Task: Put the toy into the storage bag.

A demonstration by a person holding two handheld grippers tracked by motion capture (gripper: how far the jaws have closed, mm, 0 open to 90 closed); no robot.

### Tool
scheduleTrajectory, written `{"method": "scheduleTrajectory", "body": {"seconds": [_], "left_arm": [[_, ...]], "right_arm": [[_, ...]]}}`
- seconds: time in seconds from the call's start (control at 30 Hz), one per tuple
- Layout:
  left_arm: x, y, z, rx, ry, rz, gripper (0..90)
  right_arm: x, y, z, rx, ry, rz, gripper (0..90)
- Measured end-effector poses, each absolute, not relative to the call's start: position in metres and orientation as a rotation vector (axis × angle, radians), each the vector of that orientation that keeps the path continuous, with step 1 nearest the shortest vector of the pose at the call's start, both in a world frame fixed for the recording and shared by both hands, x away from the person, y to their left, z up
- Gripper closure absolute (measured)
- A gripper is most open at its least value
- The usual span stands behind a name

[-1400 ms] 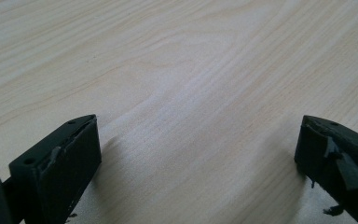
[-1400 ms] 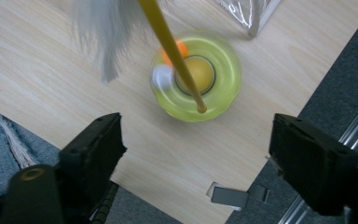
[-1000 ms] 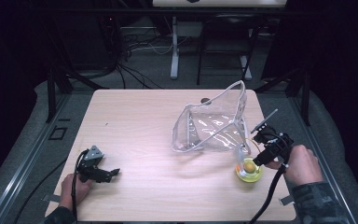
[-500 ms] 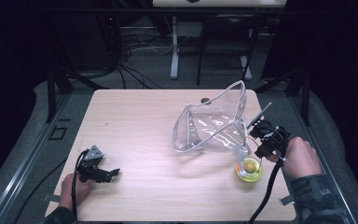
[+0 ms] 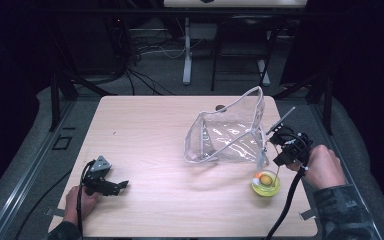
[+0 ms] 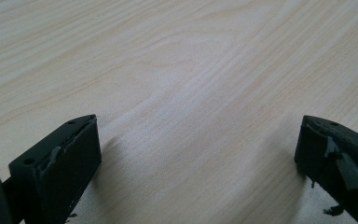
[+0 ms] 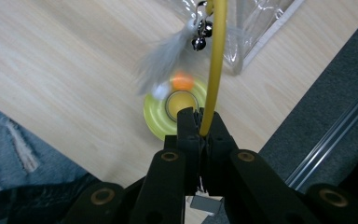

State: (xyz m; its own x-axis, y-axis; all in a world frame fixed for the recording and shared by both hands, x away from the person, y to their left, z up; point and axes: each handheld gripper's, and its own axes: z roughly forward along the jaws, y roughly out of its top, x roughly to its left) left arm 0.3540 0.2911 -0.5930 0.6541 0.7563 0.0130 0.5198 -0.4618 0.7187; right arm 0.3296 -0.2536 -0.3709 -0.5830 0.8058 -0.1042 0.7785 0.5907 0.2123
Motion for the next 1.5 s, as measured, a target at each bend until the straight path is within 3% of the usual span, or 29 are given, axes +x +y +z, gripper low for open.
{"method": "scheduleTrajectory", "body": {"seconds": [1.5], "left_arm": [[0.354, 0.291, -0.593, 2.167, 0.987, 0.432, 0.3]], "right_arm": [[0.348, -0.288, -0.319, 1.397, 2.532, 0.182, 87.3]]}}
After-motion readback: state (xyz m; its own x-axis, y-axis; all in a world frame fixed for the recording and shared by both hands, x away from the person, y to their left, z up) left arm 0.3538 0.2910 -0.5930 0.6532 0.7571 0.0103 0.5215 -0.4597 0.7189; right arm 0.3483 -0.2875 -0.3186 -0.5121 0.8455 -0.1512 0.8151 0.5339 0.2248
